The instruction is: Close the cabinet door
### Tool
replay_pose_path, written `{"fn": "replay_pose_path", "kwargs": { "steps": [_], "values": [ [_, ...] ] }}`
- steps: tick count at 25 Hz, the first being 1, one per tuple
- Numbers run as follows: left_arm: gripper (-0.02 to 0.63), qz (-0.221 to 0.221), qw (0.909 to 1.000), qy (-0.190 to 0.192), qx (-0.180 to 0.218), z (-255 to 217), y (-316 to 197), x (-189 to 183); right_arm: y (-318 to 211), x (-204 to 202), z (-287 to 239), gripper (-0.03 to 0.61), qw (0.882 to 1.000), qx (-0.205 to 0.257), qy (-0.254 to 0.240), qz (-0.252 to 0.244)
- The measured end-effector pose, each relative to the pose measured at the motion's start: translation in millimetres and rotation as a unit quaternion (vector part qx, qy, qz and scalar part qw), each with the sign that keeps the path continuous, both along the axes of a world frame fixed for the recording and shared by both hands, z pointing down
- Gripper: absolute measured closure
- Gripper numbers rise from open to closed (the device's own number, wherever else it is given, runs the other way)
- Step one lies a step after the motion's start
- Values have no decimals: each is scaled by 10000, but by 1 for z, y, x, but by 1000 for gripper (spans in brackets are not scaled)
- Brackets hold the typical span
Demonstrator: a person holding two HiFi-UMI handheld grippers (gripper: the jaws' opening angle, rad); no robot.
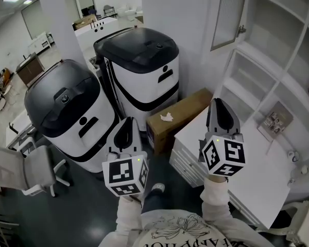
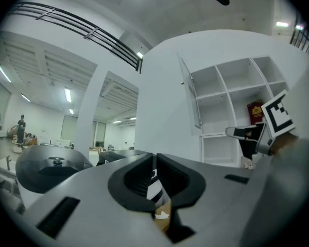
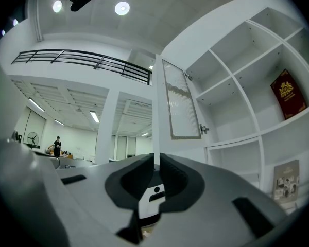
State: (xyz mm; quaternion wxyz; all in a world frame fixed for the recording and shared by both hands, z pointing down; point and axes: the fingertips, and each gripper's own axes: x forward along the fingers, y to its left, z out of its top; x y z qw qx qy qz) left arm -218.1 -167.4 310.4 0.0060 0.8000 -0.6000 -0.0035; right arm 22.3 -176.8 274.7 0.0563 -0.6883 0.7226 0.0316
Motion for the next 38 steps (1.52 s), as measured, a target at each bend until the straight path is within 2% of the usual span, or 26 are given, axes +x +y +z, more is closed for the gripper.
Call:
{"fn": "replay_pose_path", "kwargs": {
  "steps": [7,17,24,38],
  "values": [
    [589,174,9998,6,80,-10,-64,-8,-58,-6,-18,555,9998,133,-132,92],
    [589,568,9984,4,56,-11,-139,0,-115,-1,-39,516,9988,262,30,409],
    [589,868,9962,-5,104,-14,-176,7,-144,-3,-56,479,9972,421,172,593],
    [589,1259,9920,3,-9,-1,-222,12,-178,9,-61,474,9896,356,299,1363]
  ]
}}
